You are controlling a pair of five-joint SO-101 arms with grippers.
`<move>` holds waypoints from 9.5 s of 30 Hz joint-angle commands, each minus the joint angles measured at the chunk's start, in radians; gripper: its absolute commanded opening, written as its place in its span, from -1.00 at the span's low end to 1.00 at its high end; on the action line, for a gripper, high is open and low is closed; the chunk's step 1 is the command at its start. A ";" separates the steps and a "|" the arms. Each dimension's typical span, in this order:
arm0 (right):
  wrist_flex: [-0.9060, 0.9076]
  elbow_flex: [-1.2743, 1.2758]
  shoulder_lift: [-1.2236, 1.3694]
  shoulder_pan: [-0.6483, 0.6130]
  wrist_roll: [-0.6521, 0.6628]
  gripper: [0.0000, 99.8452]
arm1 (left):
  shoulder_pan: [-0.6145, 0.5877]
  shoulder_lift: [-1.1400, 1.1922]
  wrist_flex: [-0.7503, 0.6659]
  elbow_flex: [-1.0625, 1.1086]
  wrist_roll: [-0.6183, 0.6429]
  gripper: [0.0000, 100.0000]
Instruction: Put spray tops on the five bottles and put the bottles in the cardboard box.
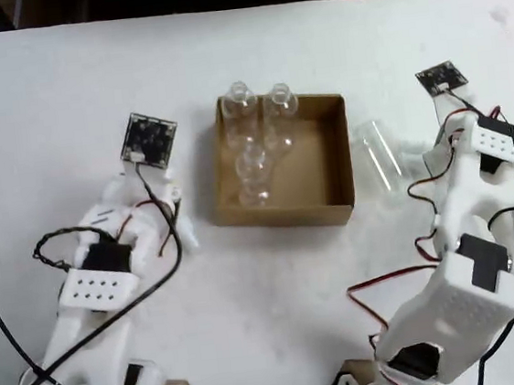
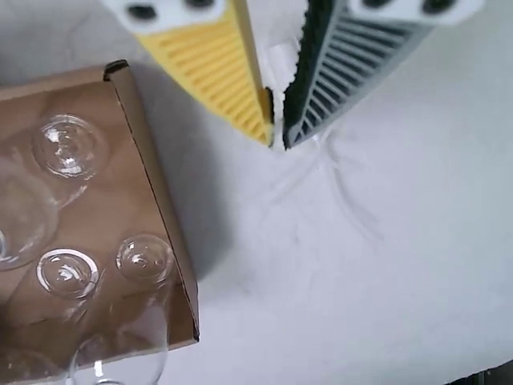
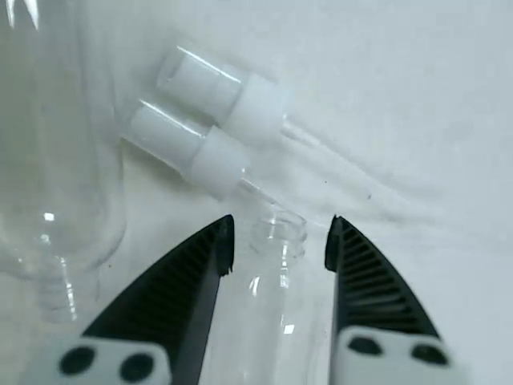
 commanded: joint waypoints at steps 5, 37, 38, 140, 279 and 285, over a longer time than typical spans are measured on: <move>-0.002 -0.041 0.030 -0.008 0.012 -0.66 | 0.013 -0.030 -0.023 -0.008 -0.011 -0.95; 0.648 -0.675 -0.262 -0.104 0.003 -0.95 | 0.007 -0.031 -0.023 -0.008 -0.011 -0.95; 0.670 -0.674 -0.306 -0.128 0.003 -0.95 | 0.005 -0.031 -0.023 -0.008 -0.011 -0.95; -2.192 0.798 -0.028 -0.562 -0.555 -0.97 | 0.004 -0.036 -0.025 -0.008 -0.020 -0.95; -0.236 1.481 -2.081 0.432 0.741 -0.57 | 0.012 -0.039 -0.029 0.012 -0.021 -0.95; -0.229 1.481 -2.081 0.432 0.741 -0.57 | 0.012 -0.039 -0.029 0.012 -0.021 -0.95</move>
